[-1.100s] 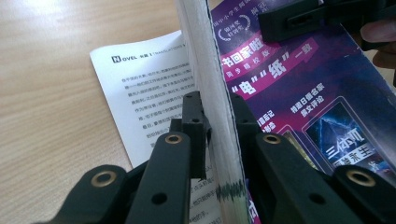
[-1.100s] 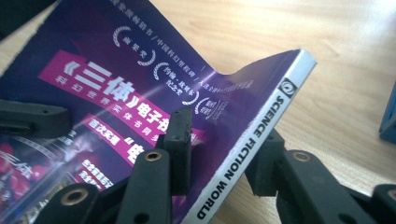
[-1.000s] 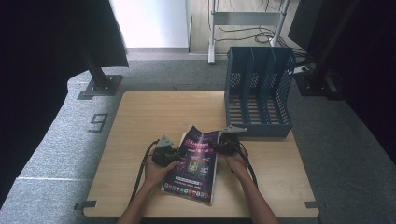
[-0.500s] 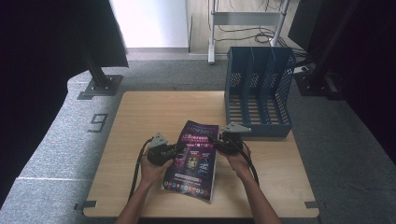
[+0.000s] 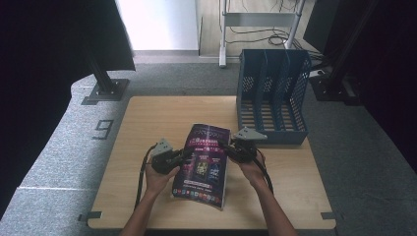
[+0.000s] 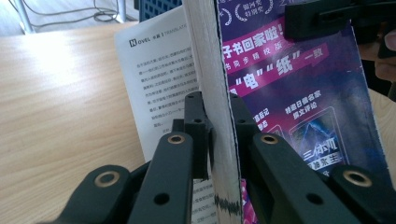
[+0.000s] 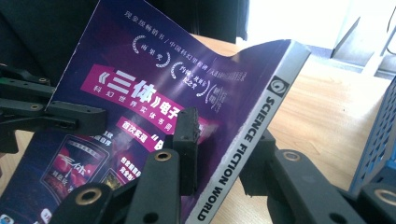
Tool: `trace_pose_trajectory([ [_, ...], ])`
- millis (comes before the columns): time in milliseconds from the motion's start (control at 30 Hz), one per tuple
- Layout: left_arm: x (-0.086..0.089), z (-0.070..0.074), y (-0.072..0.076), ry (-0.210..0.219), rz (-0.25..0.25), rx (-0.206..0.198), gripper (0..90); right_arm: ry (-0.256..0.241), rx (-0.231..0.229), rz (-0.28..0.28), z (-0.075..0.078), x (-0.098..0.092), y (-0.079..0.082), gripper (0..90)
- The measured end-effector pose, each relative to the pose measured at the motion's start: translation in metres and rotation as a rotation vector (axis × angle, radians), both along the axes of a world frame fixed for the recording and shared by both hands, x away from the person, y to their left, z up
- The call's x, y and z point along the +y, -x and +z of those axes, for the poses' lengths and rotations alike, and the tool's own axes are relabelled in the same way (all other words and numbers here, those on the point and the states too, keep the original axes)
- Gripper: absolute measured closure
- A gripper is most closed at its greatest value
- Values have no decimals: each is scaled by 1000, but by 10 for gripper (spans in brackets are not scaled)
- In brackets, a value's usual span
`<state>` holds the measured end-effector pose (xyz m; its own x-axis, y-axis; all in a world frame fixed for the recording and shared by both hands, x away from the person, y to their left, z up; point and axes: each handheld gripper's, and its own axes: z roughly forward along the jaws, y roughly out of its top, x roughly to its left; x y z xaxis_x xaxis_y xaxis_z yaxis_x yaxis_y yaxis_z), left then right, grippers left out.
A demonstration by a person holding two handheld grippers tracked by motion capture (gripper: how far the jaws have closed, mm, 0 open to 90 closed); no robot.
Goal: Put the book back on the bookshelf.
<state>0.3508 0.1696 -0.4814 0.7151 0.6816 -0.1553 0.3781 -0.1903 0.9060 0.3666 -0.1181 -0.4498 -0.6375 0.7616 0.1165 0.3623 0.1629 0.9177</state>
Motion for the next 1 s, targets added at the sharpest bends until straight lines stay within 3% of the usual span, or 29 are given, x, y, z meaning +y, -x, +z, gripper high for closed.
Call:
trace_pose_trajectory([
  [233, 3, 8, 4, 29, 0, -19, 827, -8, -45, 15, 12, 0, 7, 731],
  [567, 5, 17, 10, 35, 6, -61, 832, -22, -93, 29, 26, 0, 15, 755],
  [1000, 5, 19, 11, 35, 9, -68, 834, -29, -106, 39, 30, -1, 19, 765],
])
